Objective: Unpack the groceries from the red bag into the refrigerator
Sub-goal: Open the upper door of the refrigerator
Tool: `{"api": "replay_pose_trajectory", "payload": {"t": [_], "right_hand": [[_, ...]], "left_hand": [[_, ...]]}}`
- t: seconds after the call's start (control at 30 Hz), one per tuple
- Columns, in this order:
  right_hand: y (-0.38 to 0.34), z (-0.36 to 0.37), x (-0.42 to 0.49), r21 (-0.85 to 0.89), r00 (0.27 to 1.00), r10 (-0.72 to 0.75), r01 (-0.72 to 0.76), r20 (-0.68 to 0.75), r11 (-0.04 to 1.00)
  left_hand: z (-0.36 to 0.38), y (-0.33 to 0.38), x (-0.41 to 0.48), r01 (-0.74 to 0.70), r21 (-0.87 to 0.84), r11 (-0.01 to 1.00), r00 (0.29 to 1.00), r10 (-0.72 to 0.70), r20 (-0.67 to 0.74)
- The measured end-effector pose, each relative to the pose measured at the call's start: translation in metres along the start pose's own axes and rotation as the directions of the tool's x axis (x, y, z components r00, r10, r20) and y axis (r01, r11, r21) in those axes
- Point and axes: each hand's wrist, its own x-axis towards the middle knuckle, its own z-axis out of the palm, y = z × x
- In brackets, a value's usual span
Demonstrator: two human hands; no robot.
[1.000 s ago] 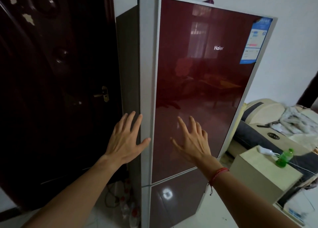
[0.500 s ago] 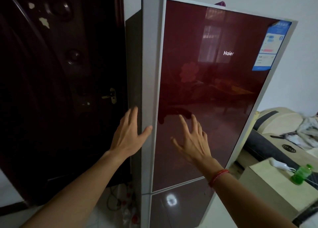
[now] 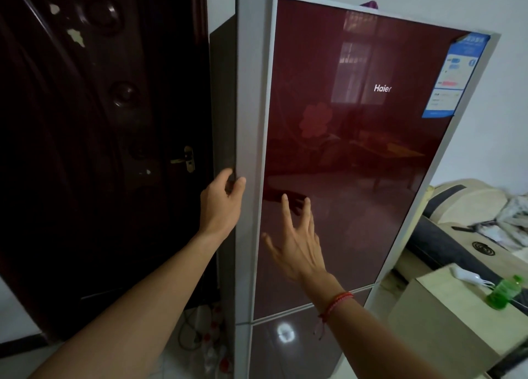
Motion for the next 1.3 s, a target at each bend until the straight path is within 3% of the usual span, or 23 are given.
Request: {"api": "replay_pose_trajectory", "payload": {"t": [0.43, 0.73, 0.93, 1.17, 1.3], "right_hand": [[0.003, 0.0, -0.002, 0.021, 0.997, -0.013, 0.012, 0.075, 1.0], [0.013, -0.008, -0.048, 0.061, 0.999, -0.006, 0.003, 0.05, 0.998], [0.017, -0.024, -0.094, 0.104, 0.996, 0.059, -0.066, 0.067, 0.992], [0.038, -0.049, -0.148, 0.177, 0.999, 0.035, -0.033, -0.012, 0.984], [0.053, -0.063, -0.176, 0.217, 0.99, 0.102, -0.078, -0.1, 0.973]], "left_hand": [[-0.006, 0.013, -0.01, -0.027, 0.02, 0.999, 0.999, 0.028, -0.022], [-0.013, 0.012, -0.058, -0.214, -0.022, 0.976, 0.975, 0.215, 0.063], [-0.008, 0.018, -0.095, -0.484, -0.056, 0.873, 0.862, 0.487, 0.138], [0.01, 0.039, -0.144, -0.655, -0.174, 0.735, 0.704, 0.678, 0.212], [0.031, 0.053, -0.173, -0.721, -0.26, 0.643, 0.604, 0.766, 0.221]]}}
